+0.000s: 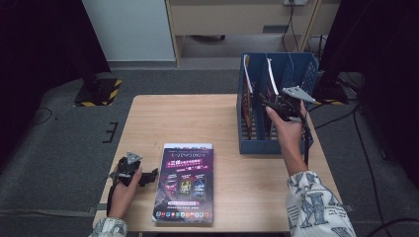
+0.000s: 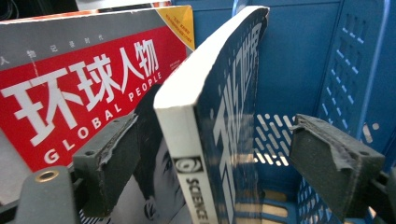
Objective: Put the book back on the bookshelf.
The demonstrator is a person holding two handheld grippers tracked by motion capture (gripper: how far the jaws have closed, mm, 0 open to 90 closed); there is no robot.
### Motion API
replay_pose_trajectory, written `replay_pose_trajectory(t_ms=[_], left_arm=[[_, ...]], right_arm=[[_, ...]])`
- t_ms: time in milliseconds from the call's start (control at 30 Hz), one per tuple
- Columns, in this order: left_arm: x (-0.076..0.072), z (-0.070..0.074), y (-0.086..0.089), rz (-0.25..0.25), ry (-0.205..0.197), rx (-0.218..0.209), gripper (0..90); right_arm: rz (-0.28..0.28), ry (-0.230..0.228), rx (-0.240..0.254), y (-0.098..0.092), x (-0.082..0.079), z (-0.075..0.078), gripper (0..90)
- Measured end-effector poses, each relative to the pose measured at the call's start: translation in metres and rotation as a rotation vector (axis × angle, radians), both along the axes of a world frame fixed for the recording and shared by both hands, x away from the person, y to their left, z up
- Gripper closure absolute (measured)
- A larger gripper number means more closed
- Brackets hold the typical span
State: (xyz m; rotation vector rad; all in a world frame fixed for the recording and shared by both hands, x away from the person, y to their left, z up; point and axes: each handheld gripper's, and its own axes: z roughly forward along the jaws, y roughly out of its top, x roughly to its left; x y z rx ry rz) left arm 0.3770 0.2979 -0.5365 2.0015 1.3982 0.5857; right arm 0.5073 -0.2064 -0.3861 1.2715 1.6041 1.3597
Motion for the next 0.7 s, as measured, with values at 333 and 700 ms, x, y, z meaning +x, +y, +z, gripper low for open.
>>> replay_pose_trajectory(t_ms=[333,700], left_arm=[[0.0,0.0,0.0,0.0,0.0,0.0,2.6],[0.0,0.0,0.0,0.0,0.0,0.0,2.5]], right_arm=[[0.032,0.018,0.01,-0.005,-0.008,0.002,10.0],[0.055,0.017,0.009,-0.006,-0.018,0.003,8.6]])
